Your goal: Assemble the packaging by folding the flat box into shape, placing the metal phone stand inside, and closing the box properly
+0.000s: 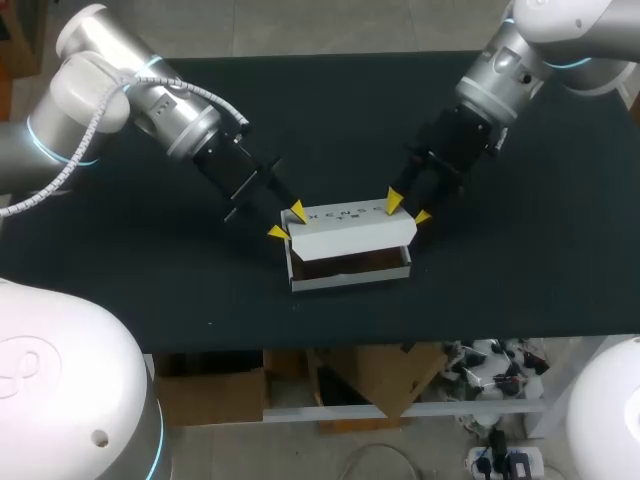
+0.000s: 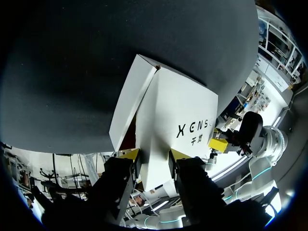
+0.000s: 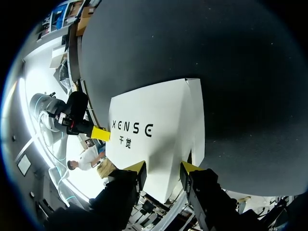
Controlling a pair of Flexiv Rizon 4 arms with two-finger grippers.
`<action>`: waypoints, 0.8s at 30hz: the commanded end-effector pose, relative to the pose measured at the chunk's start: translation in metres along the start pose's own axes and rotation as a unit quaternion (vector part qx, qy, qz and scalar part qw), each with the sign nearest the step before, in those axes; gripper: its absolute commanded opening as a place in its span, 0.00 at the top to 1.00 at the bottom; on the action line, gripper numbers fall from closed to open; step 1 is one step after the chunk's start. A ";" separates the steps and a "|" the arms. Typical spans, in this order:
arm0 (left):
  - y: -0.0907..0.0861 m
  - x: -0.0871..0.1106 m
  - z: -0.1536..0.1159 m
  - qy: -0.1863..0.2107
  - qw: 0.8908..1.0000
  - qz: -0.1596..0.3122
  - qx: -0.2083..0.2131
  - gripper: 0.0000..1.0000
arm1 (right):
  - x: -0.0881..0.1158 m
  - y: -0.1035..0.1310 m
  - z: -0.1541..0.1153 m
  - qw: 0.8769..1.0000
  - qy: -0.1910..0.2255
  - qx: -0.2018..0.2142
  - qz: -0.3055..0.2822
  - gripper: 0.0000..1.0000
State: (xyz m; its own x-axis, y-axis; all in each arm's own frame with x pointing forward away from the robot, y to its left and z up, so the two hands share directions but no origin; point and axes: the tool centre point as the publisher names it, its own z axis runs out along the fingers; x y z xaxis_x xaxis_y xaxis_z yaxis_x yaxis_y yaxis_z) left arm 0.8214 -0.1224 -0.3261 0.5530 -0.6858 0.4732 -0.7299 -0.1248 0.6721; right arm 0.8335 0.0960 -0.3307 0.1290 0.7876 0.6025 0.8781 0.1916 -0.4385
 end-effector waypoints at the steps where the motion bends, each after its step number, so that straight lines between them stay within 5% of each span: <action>1: -0.001 0.004 0.002 -0.002 1.000 -0.001 -0.003 0.63 | 0.006 0.000 0.000 1.000 -0.001 0.002 0.000 0.53; 24: 0.002 0.009 0.000 -0.007 1.000 -0.005 -0.010 0.64 | 0.014 0.001 -0.002 1.000 -0.004 0.004 0.003 0.53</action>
State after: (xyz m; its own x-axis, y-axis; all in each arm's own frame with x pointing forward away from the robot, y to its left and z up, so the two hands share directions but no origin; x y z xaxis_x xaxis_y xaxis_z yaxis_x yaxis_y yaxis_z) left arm 0.8222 -0.1227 -0.3210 0.5561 -0.6901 0.4632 -0.7193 -0.1203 0.6843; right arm 0.8358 0.0998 -0.3225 0.1309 0.7935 0.5943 0.8772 0.1865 -0.4424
